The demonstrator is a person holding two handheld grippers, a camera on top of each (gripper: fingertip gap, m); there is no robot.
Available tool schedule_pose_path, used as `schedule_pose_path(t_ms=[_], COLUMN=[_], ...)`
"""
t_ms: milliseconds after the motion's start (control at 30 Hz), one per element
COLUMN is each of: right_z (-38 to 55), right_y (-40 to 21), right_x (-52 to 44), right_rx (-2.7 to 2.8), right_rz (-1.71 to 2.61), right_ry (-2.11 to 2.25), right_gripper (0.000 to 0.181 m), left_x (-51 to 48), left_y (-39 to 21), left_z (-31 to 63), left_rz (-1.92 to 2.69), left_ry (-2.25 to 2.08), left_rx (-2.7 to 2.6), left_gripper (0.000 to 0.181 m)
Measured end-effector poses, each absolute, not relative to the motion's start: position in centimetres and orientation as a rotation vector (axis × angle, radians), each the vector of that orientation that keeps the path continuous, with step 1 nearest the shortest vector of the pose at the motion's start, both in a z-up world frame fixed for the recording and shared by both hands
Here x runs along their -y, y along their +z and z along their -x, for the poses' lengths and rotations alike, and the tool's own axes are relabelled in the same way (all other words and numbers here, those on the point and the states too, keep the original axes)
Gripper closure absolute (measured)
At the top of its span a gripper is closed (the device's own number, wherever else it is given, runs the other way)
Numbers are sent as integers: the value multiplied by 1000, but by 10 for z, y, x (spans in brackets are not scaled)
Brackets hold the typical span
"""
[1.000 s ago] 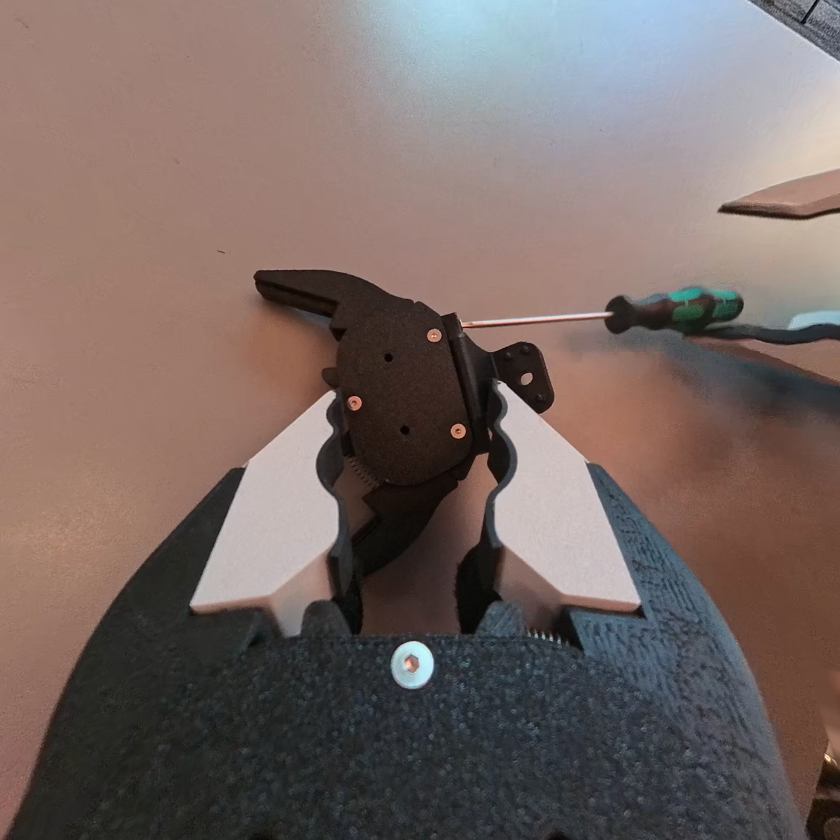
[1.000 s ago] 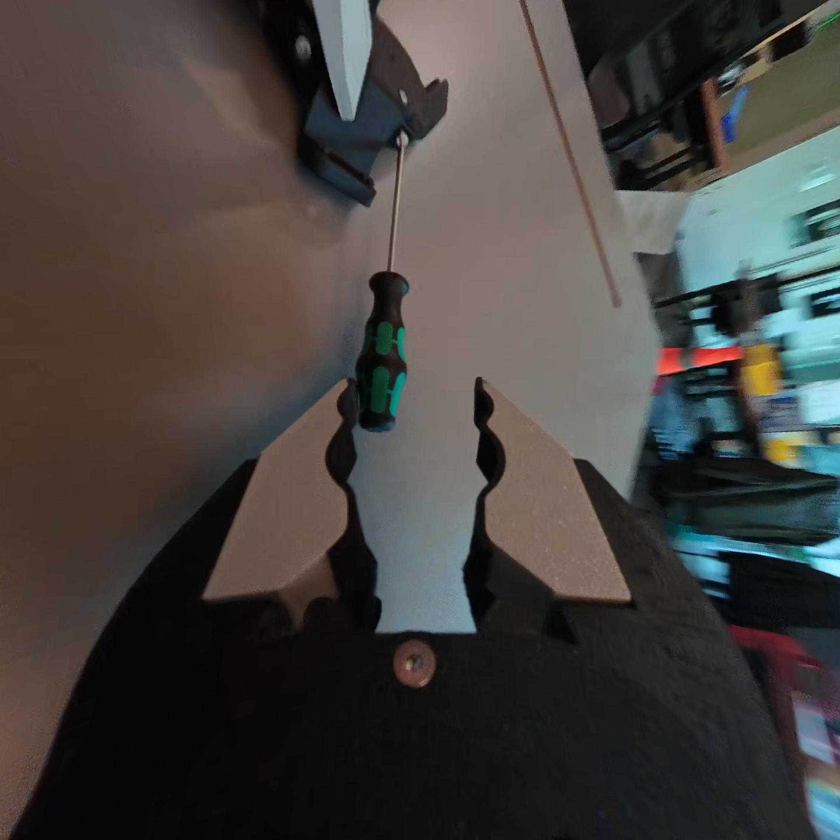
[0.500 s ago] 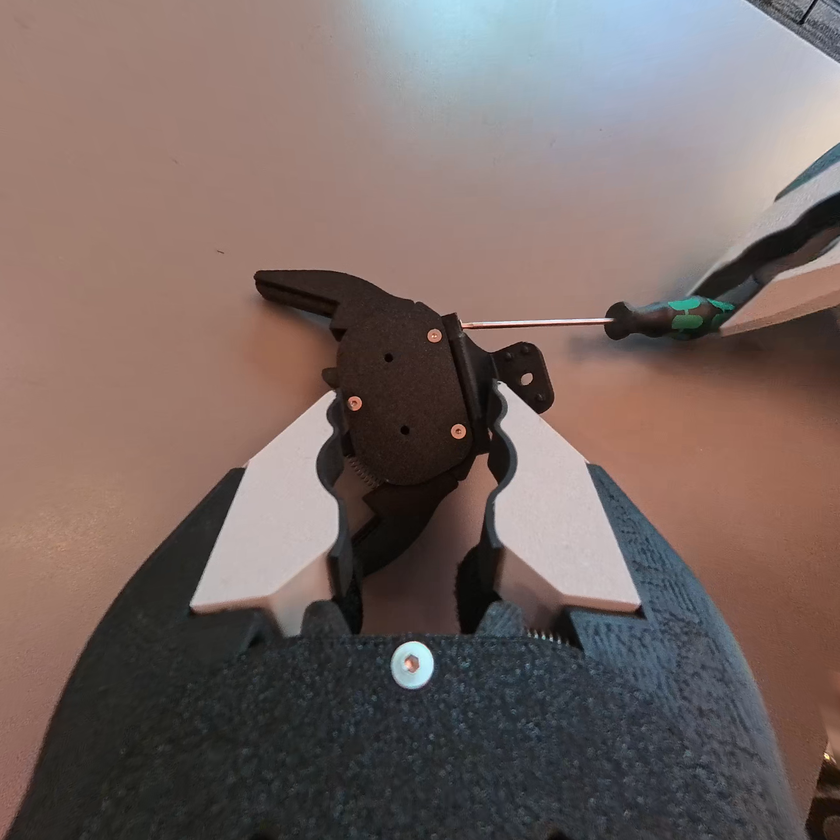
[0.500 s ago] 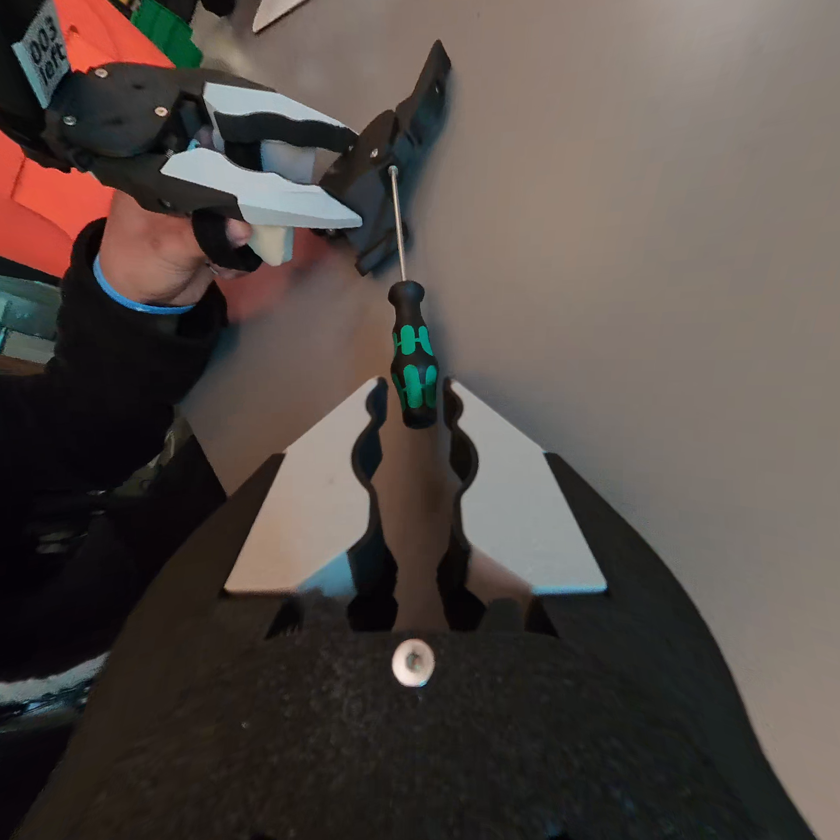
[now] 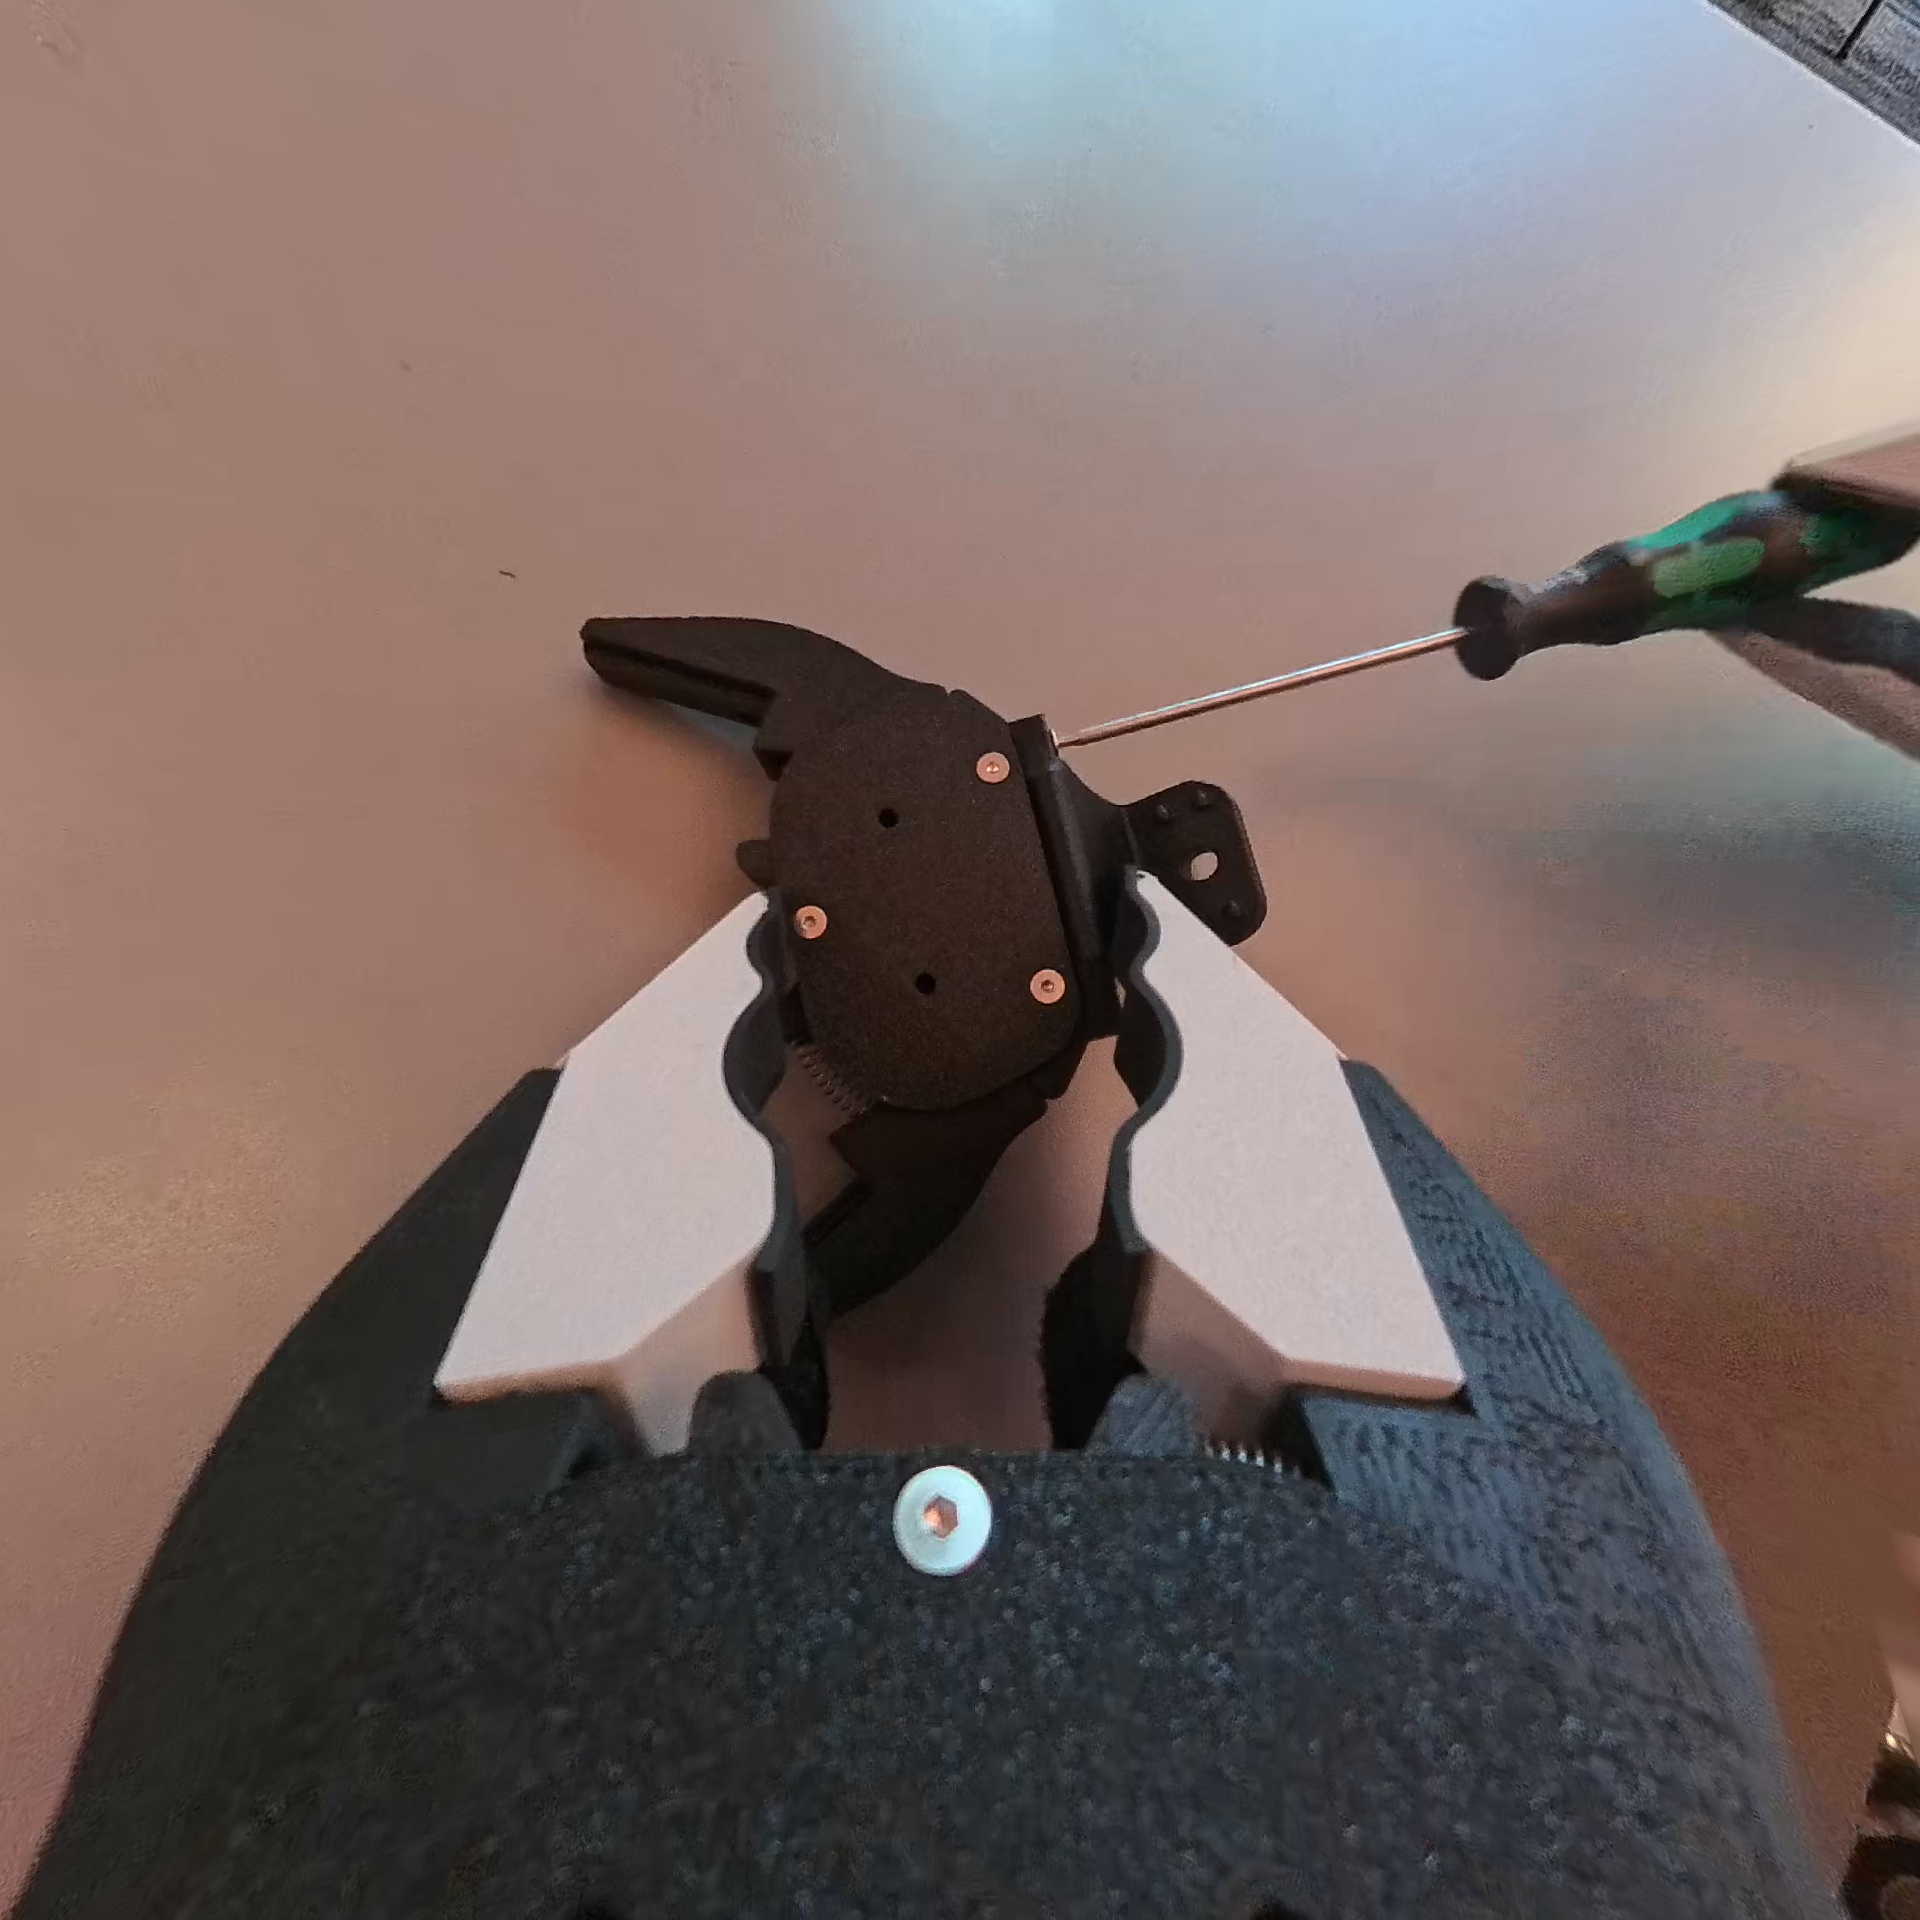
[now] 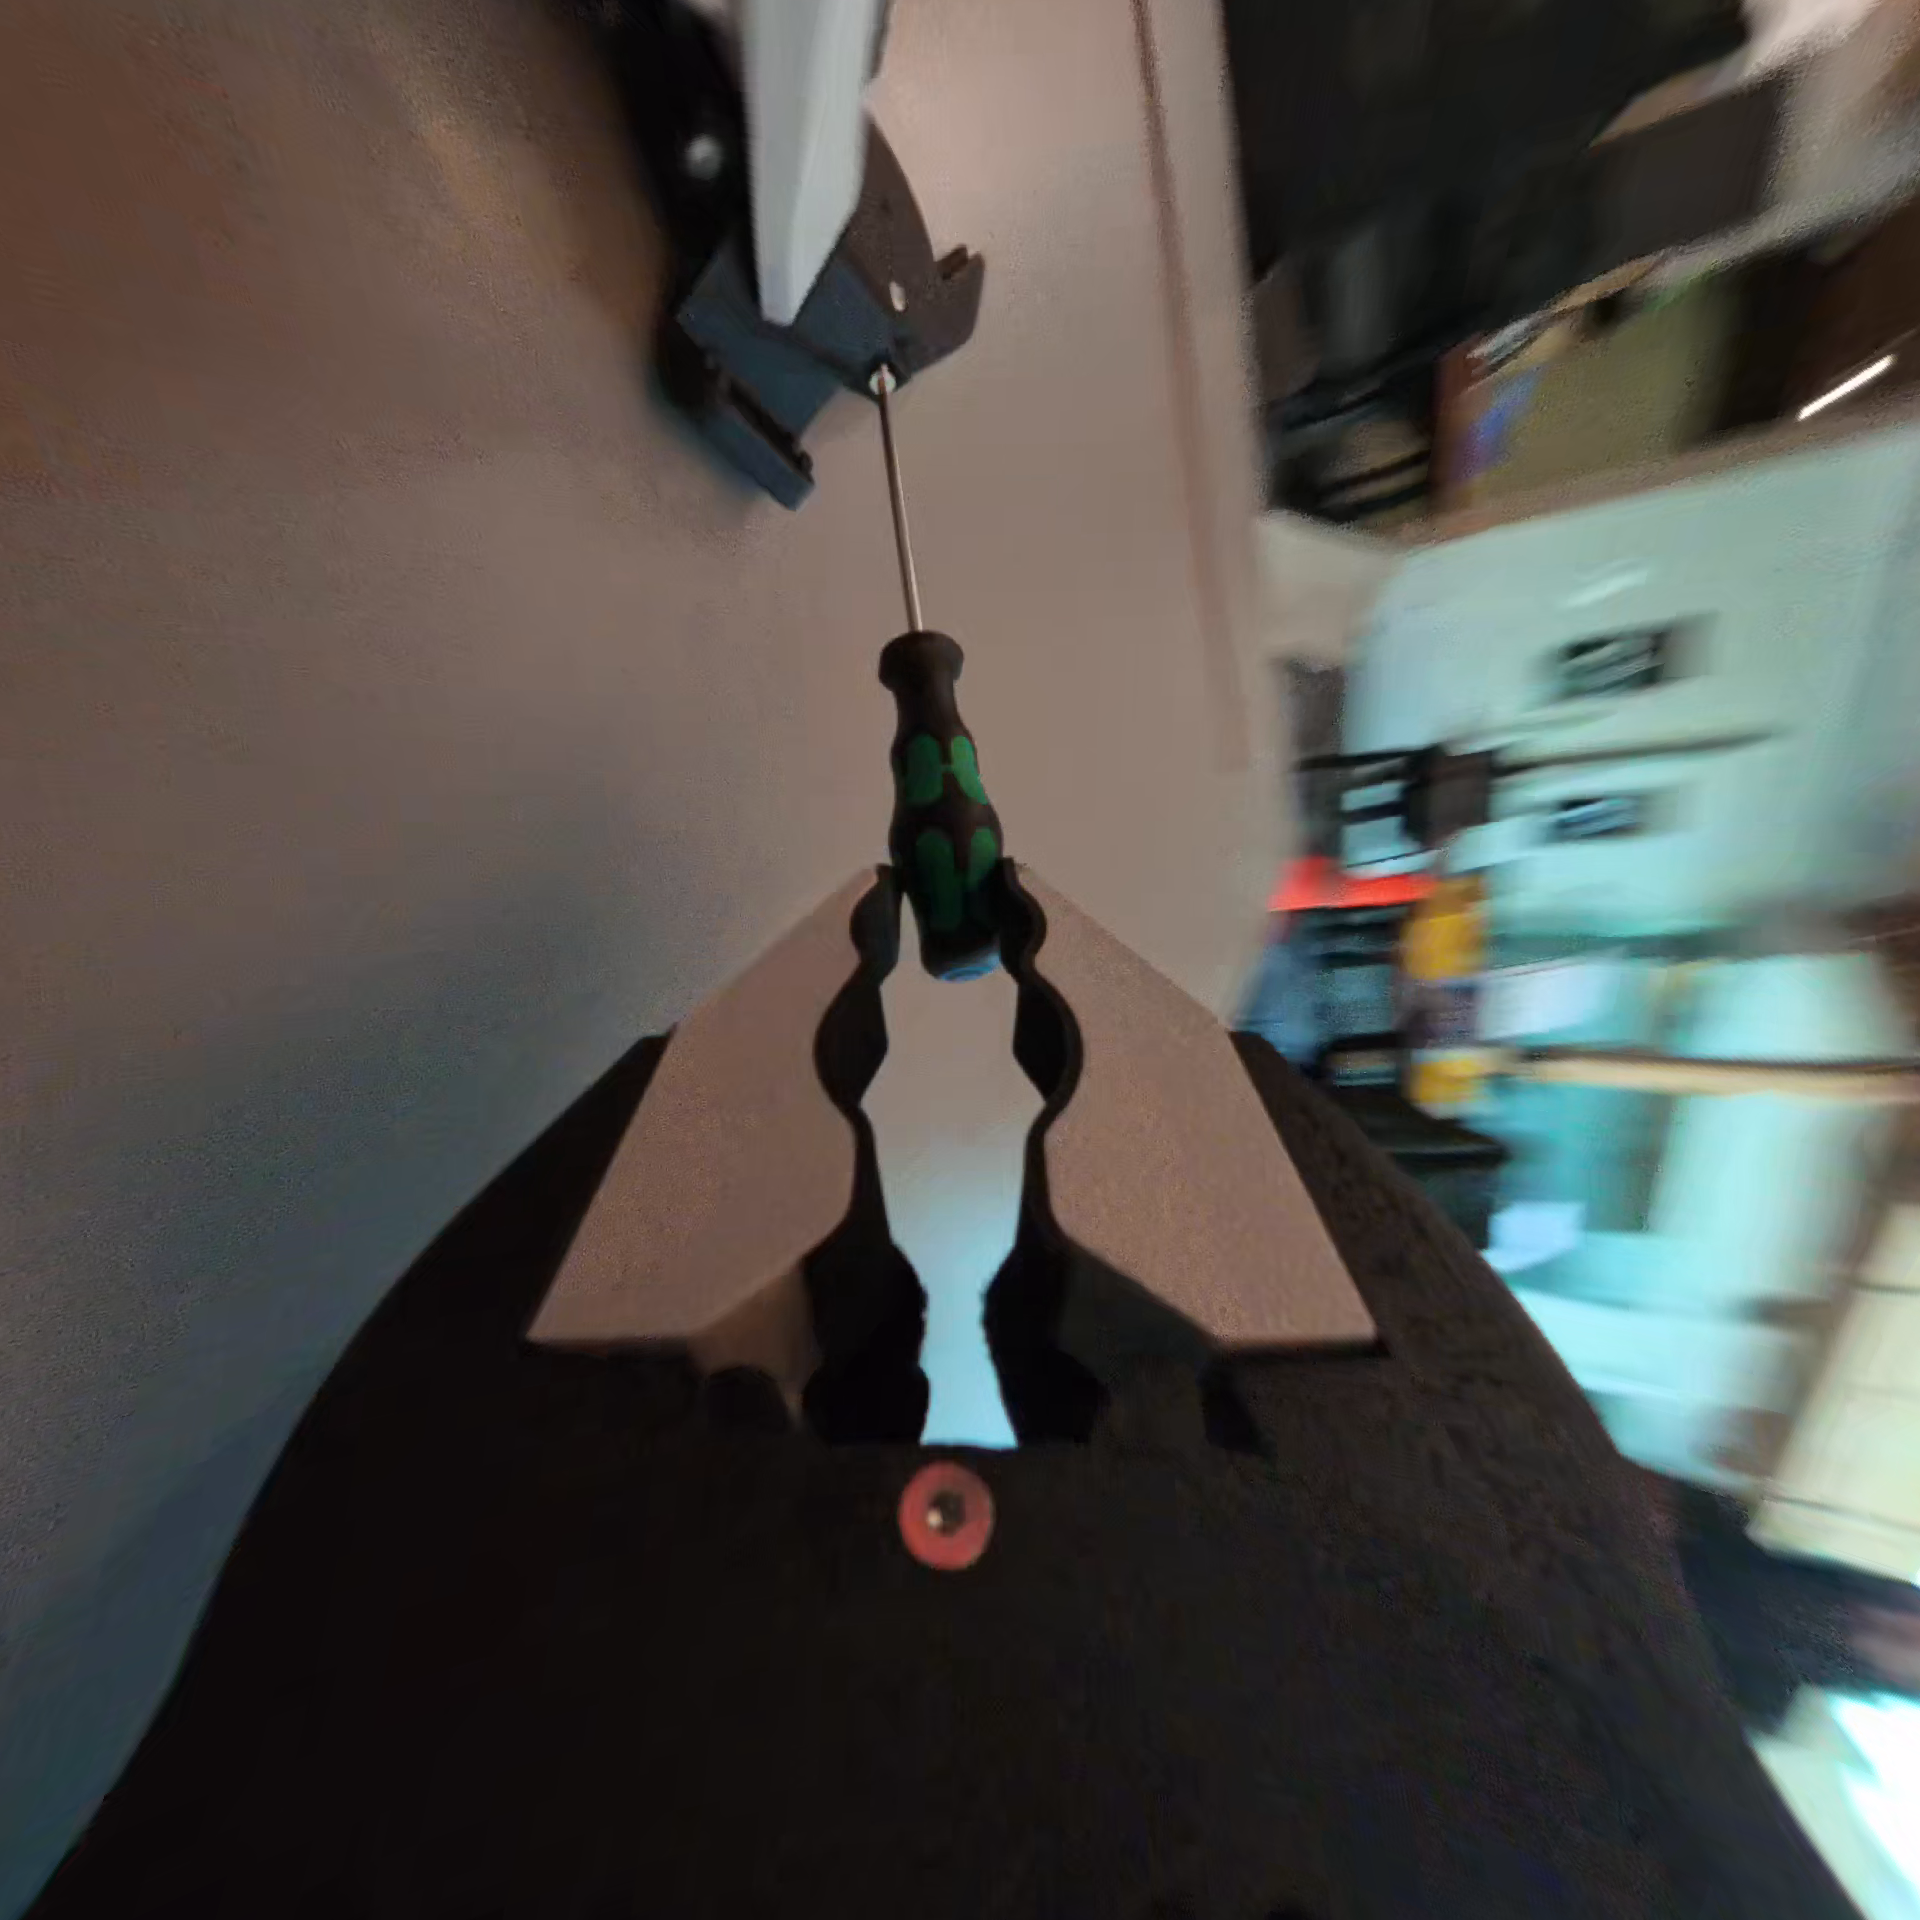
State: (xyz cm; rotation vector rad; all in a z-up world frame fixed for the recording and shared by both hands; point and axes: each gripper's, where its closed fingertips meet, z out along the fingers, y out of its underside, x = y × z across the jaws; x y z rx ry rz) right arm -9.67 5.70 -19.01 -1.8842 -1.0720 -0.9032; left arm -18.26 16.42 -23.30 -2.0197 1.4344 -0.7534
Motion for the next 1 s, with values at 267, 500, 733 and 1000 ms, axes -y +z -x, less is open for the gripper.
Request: schedule_pose_path(t_ms=[267,500,733,1000], right_z=[102,87,88,87], right_y=[-182,-183,-188,-187], right_x=[-58,-60,-59,-63], right_rx=[1316,1311,1340,1327], right_rz=[1488,1512,1495,1519], right_ry=[-1326,-1221,-1074,-1027], right_gripper=[163,163,163,163], left_x=[-162,-126,-143,-127], left_y=[-233,-232,-184,-213], left_z=[184,195,175,154], left_rz=[2065,2192,1624,1380], left_ry=[-745,-874,-918,-1222], left_rx=[-1389,-1445,-1939,-2406], left_gripper=[118,95,105,142])
